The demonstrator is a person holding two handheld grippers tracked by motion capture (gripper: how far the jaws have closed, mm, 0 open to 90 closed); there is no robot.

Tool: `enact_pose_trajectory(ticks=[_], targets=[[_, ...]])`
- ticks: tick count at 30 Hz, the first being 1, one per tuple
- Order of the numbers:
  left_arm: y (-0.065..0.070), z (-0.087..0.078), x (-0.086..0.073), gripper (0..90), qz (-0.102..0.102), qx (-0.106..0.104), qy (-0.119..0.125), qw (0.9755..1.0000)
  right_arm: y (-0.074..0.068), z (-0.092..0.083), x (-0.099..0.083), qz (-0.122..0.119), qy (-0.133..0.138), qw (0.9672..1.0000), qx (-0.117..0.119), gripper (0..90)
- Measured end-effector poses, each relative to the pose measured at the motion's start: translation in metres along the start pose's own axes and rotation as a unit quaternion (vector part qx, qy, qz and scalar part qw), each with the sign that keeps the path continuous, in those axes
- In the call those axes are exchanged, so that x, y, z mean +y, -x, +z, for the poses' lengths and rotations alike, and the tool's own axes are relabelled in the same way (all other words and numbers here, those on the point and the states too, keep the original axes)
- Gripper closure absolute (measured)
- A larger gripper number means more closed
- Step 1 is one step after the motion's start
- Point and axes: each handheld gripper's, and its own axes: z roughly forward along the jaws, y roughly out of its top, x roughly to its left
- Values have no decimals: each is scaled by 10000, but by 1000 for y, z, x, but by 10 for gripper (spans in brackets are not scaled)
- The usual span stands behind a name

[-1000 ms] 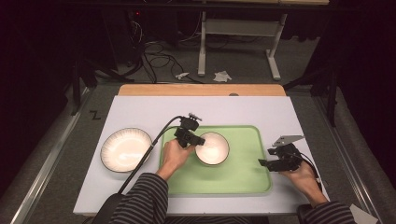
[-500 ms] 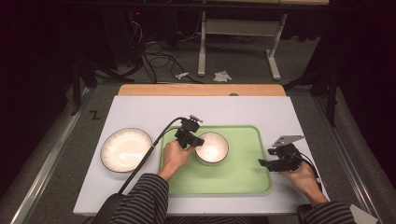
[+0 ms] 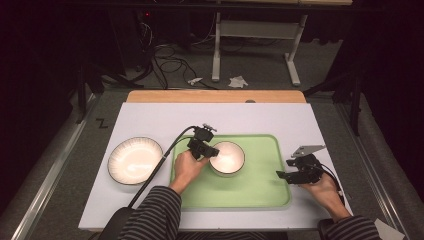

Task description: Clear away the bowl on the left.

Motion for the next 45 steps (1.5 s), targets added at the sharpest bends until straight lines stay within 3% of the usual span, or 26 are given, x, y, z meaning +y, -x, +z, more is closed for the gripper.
enact_pose_trajectory(ticks=[6,7,8,15,26,28,32,45], targets=[[3,-7,4,680,53,-27,139,9999,0,0,0,7,-4,10000,-5,395],[4,-6,4,658,-30,35,328,9995,0,0,0,5,-13,10000,-4,395],[3,-9,4,626,109,-30,208,9997,0,0,0,0,-12,10000,-4,395],[5,-19,12,485,47,-86,338,9994,1,0,0,6,-13,10000,-2,395],[8,-36,20,465,32,-265,489,9984,0,1,0,5,-36,10000,-15,395],[7,-39,20,457,201,-200,468,9985,1,1,0,-31,-22,10000,1,395],[7,-48,23,447,329,-174,526,9979,0,1,0,12,-12,10000,-9,395],[6,-69,34,437,249,-258,739,9966,0,2,2,-31,-89,10000,-13,396]])
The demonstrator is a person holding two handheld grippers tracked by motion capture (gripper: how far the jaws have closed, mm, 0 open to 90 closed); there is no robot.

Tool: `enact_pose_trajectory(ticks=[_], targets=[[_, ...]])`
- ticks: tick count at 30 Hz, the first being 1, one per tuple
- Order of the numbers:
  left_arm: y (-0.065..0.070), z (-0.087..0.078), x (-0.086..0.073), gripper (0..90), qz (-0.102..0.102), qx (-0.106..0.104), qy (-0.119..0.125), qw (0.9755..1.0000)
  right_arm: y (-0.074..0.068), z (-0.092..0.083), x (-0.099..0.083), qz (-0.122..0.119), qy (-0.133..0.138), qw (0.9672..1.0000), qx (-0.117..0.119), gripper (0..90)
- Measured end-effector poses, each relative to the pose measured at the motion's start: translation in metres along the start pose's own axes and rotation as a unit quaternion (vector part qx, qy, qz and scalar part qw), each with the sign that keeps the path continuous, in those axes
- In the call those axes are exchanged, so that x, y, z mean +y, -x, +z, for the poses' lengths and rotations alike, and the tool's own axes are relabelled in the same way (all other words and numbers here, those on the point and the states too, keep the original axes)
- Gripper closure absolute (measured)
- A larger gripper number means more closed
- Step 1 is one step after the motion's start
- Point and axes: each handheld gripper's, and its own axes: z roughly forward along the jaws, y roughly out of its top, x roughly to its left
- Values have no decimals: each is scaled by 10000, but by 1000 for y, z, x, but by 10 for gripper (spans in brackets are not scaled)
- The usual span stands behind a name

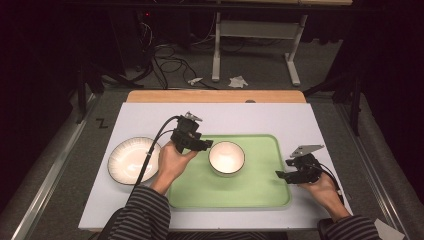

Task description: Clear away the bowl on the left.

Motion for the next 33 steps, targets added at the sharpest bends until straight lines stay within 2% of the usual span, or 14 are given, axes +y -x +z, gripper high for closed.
enact_pose_trajectory(ticks=[10,14,21,33], targets=[[2,-13,3,433,58,-25,26,10000,0,1,0,-7,20,10000,9,396],[2,-18,6,437,19,-50,54,10000,0,2,0,-29,-11,10000,-1,396],[0,-28,8,442,131,44,38,9999,0,2,0,-9,-9,10000,22,396],[-4,-52,15,441,96,27,252,9996,0,2,0,-17,-20,10000,3,396]])
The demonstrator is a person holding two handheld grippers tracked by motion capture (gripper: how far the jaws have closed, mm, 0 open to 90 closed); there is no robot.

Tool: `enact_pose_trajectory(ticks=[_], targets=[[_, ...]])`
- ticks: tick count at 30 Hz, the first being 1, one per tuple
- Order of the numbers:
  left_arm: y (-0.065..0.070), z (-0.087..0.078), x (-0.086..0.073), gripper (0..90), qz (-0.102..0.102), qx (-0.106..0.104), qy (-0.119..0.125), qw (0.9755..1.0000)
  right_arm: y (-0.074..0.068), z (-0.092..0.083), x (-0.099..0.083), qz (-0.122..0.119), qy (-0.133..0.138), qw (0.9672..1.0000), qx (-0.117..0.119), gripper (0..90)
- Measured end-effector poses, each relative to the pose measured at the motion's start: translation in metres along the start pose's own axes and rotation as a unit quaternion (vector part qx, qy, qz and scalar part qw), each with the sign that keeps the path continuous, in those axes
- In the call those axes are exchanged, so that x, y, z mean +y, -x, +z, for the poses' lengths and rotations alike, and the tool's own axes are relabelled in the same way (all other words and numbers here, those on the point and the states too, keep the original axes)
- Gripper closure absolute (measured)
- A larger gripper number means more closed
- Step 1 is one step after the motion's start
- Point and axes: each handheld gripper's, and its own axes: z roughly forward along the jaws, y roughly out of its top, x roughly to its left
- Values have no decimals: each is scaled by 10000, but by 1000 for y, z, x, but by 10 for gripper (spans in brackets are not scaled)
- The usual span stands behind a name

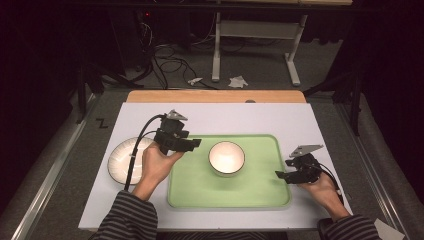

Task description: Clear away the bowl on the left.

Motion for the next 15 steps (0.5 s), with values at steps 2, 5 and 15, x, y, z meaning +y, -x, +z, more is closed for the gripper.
enact_pose_trajectory(ticks=[2,5,15], targets=[[-3,-5,1,441,-24,29,51,10000,0,0,0,-3,34,10000,10,396],[-8,-13,2,441,-89,34,123,9999,0,0,0,0,27,10000,15,396],[-21,-33,0,436,-246,116,272,9993,-1,1,0,34,1,10000,14,396]])
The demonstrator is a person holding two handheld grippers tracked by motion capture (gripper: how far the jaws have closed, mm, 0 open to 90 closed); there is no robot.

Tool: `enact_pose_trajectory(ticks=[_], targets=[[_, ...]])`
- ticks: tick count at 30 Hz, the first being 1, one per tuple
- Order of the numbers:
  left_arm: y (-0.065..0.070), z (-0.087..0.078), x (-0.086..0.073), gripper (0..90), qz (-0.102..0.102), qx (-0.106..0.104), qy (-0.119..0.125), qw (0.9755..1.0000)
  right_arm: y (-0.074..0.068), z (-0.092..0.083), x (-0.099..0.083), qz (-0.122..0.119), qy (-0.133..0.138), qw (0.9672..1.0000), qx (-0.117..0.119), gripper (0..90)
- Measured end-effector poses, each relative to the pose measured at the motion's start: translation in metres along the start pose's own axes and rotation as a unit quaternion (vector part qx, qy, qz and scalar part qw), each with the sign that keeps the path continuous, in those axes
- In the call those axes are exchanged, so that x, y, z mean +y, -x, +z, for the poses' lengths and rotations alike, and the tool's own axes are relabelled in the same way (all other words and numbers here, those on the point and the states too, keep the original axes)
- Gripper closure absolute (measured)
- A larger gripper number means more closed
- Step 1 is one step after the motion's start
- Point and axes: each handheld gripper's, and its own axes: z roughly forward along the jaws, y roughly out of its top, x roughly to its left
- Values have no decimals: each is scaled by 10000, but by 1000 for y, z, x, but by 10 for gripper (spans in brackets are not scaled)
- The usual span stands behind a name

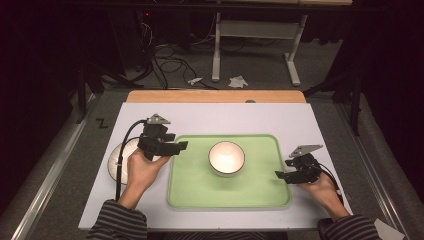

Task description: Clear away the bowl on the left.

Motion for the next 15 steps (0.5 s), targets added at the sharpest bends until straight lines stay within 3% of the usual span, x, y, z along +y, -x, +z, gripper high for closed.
enact_pose_trajectory(ticks=[15], targets=[[-12,-17,-11,426,-70,40,-67,9999,0,-2,0,-23,59,10000,-15,396]])
